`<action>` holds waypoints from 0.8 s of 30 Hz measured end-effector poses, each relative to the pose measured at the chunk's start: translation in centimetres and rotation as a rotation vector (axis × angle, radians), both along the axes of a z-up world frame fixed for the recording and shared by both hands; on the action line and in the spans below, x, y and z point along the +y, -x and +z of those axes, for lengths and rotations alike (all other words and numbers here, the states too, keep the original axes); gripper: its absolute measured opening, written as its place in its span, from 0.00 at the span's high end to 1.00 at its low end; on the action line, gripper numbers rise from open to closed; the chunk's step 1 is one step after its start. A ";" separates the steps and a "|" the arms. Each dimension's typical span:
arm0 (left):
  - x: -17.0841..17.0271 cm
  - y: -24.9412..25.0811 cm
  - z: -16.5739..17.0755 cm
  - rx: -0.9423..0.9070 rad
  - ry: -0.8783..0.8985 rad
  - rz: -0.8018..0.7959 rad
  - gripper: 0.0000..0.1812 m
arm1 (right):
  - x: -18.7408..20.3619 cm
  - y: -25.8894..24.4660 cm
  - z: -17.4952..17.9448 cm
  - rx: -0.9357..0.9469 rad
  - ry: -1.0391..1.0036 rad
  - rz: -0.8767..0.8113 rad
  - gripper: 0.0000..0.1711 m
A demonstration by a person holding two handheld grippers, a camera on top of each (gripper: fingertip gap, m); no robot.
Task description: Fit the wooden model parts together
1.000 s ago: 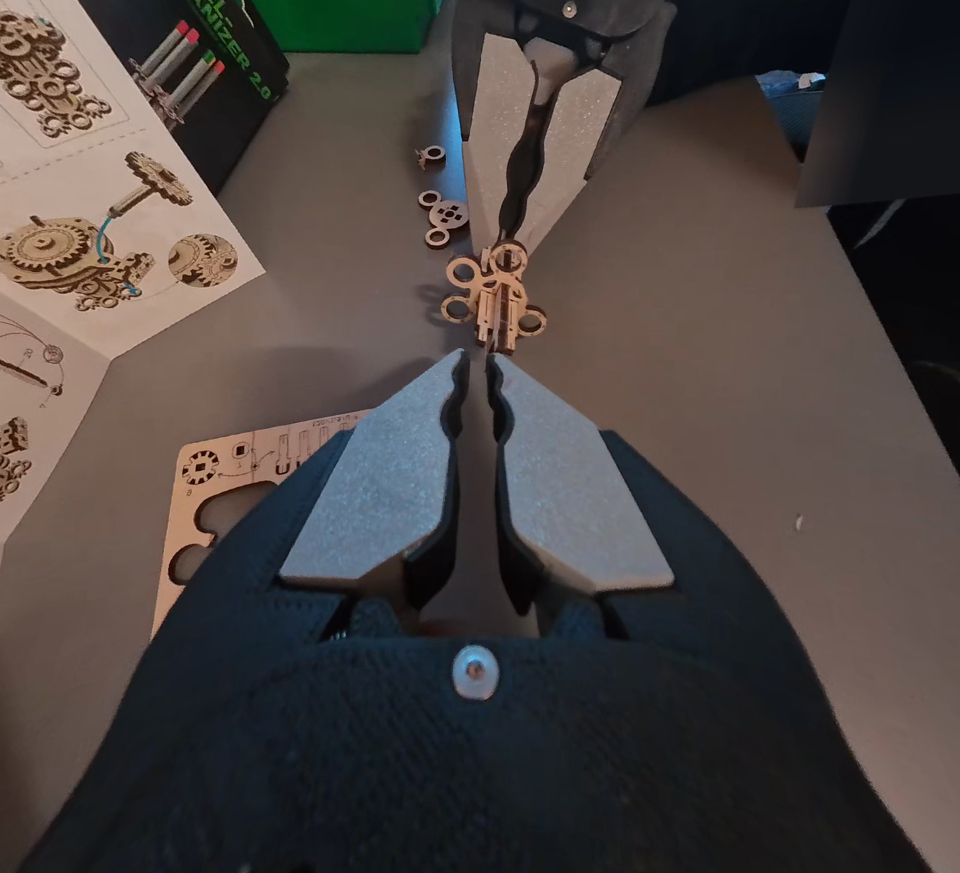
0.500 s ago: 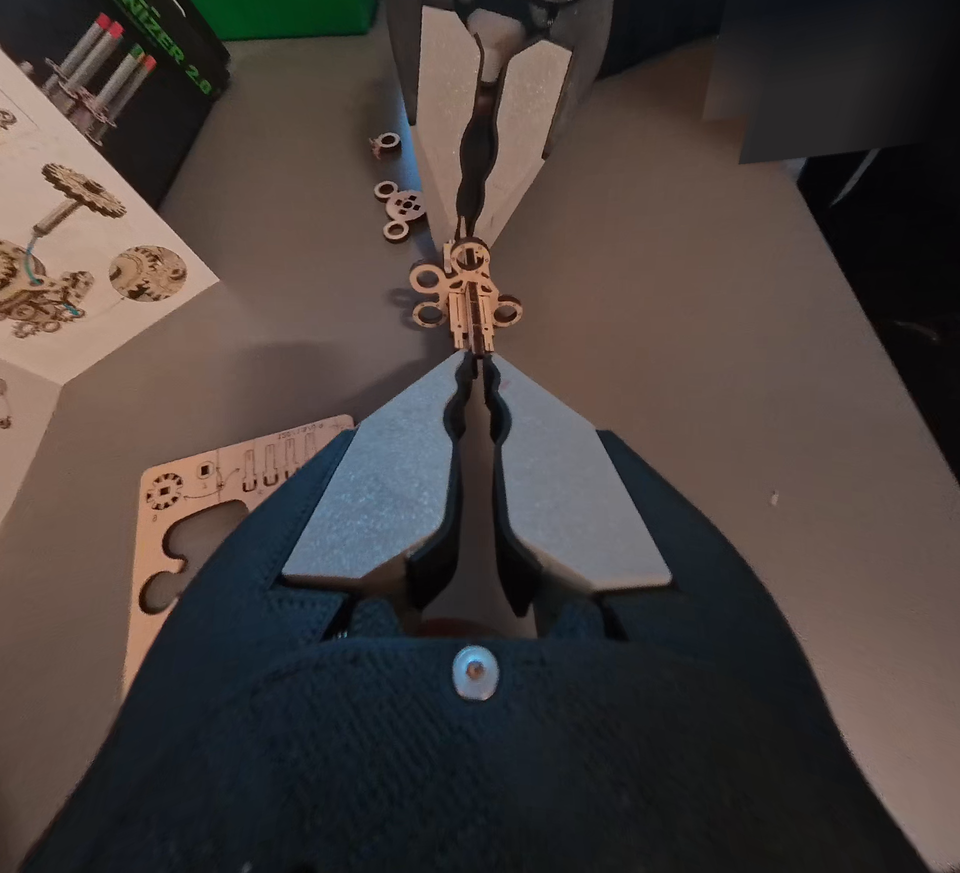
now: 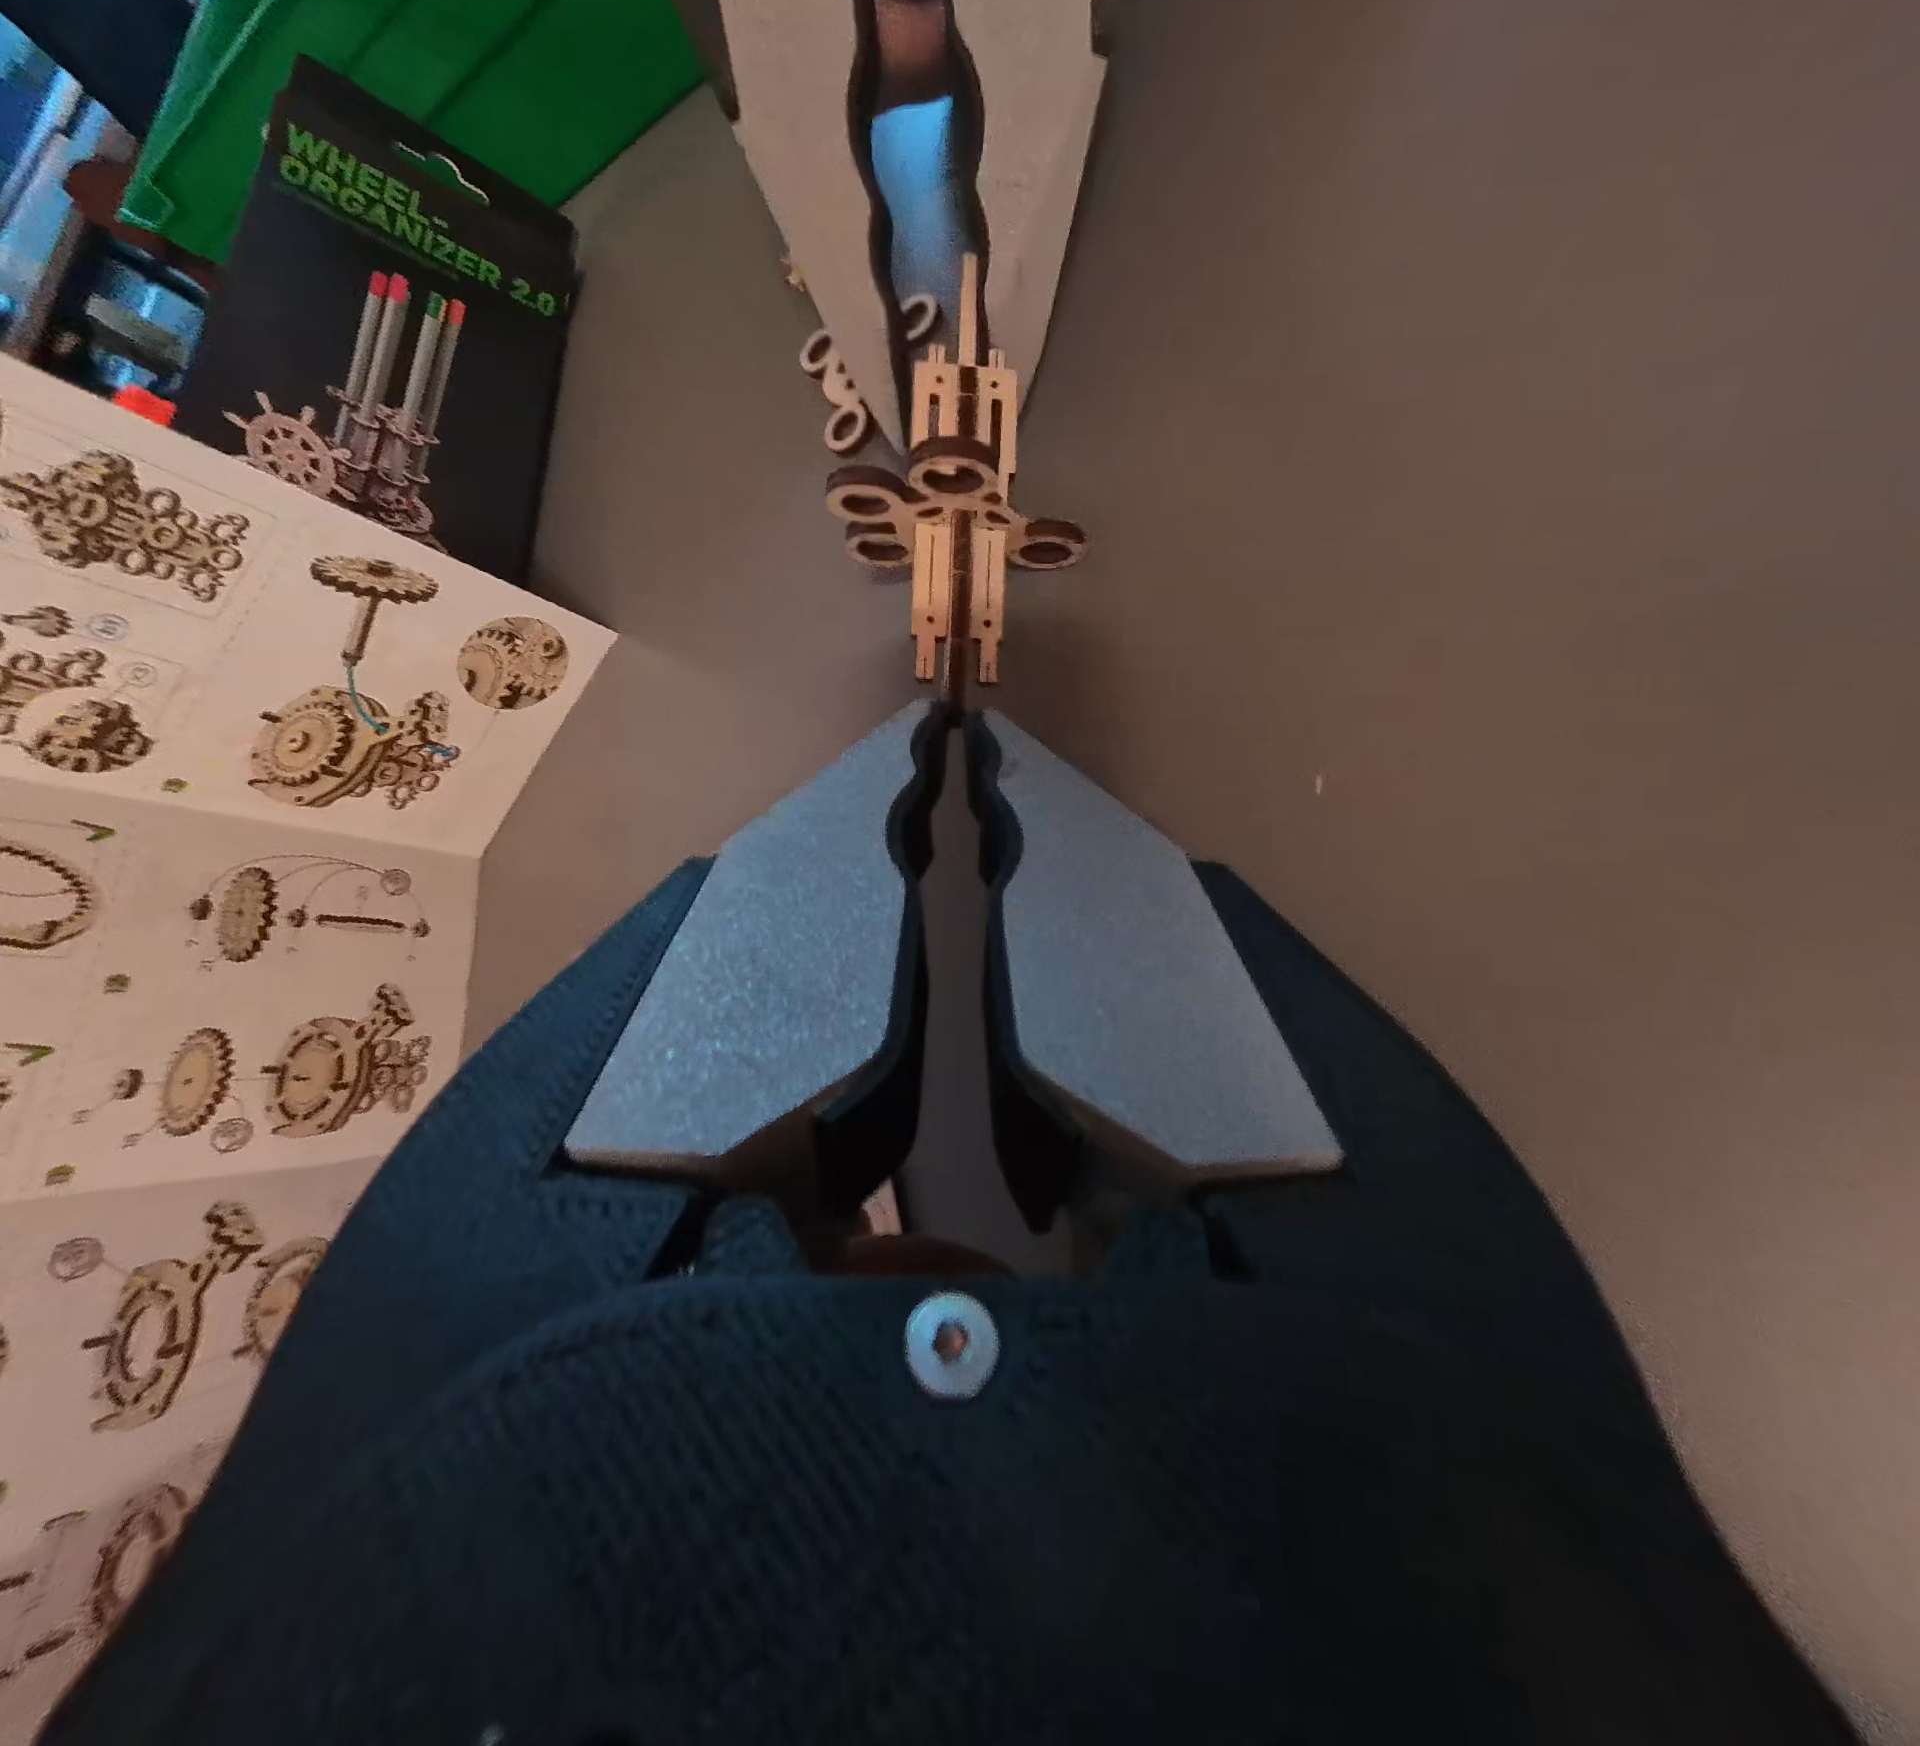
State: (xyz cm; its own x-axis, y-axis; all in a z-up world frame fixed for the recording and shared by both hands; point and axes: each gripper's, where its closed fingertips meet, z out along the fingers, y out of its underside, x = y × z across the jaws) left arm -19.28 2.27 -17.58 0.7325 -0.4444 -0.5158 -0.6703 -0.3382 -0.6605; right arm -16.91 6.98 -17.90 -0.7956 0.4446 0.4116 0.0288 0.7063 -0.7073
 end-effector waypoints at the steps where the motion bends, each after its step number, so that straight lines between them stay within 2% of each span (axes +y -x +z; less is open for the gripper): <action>1: 0.1 0.1 0.3 0.009 -0.013 0.005 1.00 | 0.1 0.0 0.1 -0.017 0.021 -0.003 0.92; 4: 0.4 0.5 1.3 0.057 -0.071 0.025 1.00 | -0.1 -0.3 0.9 -0.072 0.113 0.008 0.93; 9: 0.9 1.3 2.0 0.247 -0.125 0.060 1.00 | -0.2 -0.5 2.2 -0.164 0.264 0.014 0.90; 13: 1.2 1.4 2.8 0.335 -0.166 0.075 1.00 | 0.3 -0.2 2.8 -0.202 0.340 -0.007 0.97; 24: 1.7 1.4 3.9 0.325 -0.228 0.122 1.00 | 0.8 0.5 3.8 -0.271 0.480 -0.055 0.98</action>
